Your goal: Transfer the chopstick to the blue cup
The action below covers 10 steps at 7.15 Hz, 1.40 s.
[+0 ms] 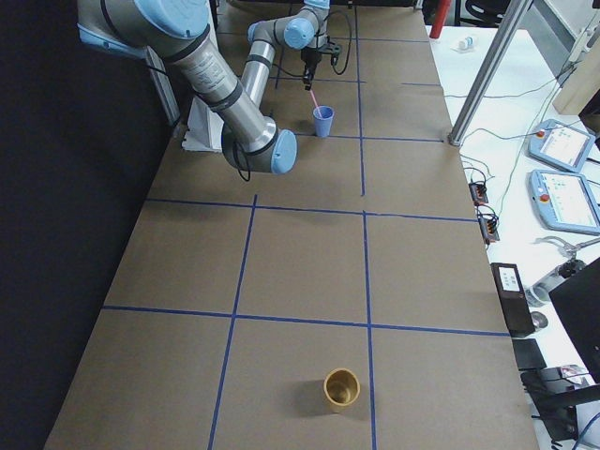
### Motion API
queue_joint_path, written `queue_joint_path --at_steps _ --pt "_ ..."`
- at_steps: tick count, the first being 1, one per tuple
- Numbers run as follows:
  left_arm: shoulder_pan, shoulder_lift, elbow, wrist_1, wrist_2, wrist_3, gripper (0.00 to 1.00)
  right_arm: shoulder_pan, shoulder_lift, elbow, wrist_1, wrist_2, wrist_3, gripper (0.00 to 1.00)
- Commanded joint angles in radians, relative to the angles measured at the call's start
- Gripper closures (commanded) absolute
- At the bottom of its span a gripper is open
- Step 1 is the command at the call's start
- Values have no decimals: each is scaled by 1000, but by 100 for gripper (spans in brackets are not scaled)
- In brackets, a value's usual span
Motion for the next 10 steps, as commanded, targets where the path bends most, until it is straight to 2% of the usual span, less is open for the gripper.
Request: queue_joint_path --at_steps 1,3,4,5,6,8,9,10 --pt "0 0 2 0 1 -1 0 1 -50 -14 115 -6 -1 0" --pt "0 0 6 0 1 -1 0 30 -46 0 107 -21 -2 0" --pt "0 1 11 -3 1 3 0 71 -61 37 91 -18 -4 0" --pt "-2 1 11 -3 1 3 0 112 -98 118 49 -24 -17 0" --pt "-2 3 11 -3 1 3 0 170 -145 184 48 -28 -48 0" --pt "-3 36 21 -3 1 32 0 333 -307 302 57 -6 -126 0" --pt "-34 56 52 -3 1 122 0 423 -389 315 59 44 -309 0" --pt "-78 60 90 0 0 188 0 546 -479 313 59 146 -515 0"
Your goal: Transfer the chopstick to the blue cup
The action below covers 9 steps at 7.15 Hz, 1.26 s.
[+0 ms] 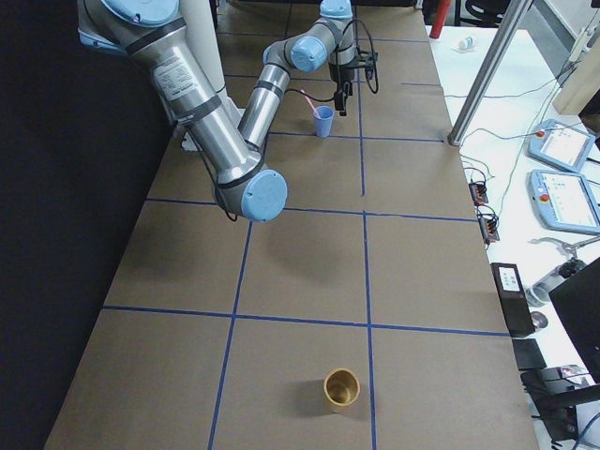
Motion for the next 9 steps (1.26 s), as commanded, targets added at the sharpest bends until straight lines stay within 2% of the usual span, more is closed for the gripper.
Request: queue_joint_path --at_steps 1,2,3,4,5,6,8,9 --pt "-93 17 91 8 -27 142 0 229 -182 3 1 167 -409 0" --pt "-142 44 172 4 -91 263 0 309 -239 -34 1 174 -525 0" --pt "-188 50 214 10 -98 352 0 378 -262 -130 1 205 -613 0" --pt "-192 107 218 -2 -98 359 0 438 -319 -166 3 215 -700 0" --pt "-192 121 219 -16 -95 350 0 489 -333 -204 9 243 -765 0" --pt "-192 129 230 -19 -95 348 0 505 -373 -242 10 305 -818 0" --pt "-194 124 233 -19 -95 345 0 598 -390 -362 94 321 -1007 0" --pt "-194 123 231 -19 -95 344 0 641 -401 -403 96 326 -1071 0"
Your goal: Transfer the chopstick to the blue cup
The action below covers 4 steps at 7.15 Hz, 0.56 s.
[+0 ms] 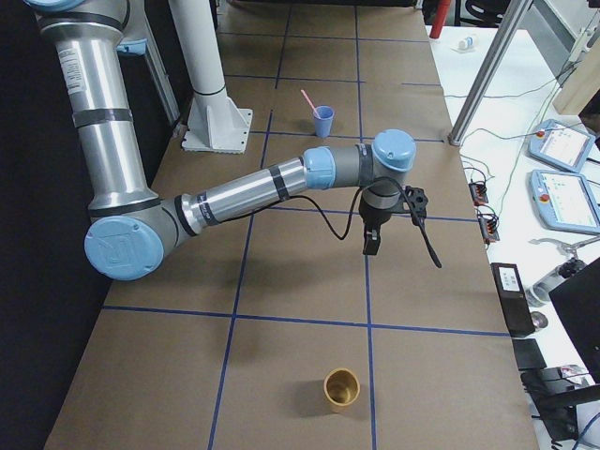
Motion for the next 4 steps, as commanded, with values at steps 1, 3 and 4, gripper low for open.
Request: queue_joint_path --at_steps 1,3,4 --pt "0 -5 0 0 0 -2 0 80 -68 -66 23 12 -150 0" --pt "1 -8 2 0 2 -2 0 92 -175 -66 98 12 -182 0" --pt "0 -9 0 0 0 -4 0 95 -213 -64 165 13 -162 0"
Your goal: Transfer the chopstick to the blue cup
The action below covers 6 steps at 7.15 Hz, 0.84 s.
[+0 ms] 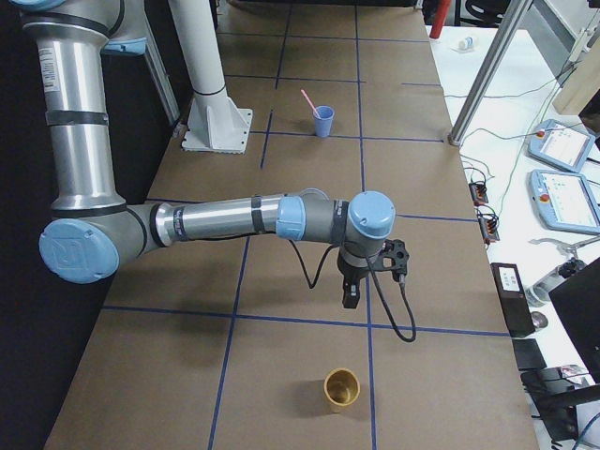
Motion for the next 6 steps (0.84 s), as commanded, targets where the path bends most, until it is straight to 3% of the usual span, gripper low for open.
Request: queue_joint_path --at_steps 1,6 --pt "1 -2 0 0 1 -1 0 14 -70 0 72 3 8 0" --pt "0 4 4 2 1 -1 0 18 -91 -2 75 6 5 0"
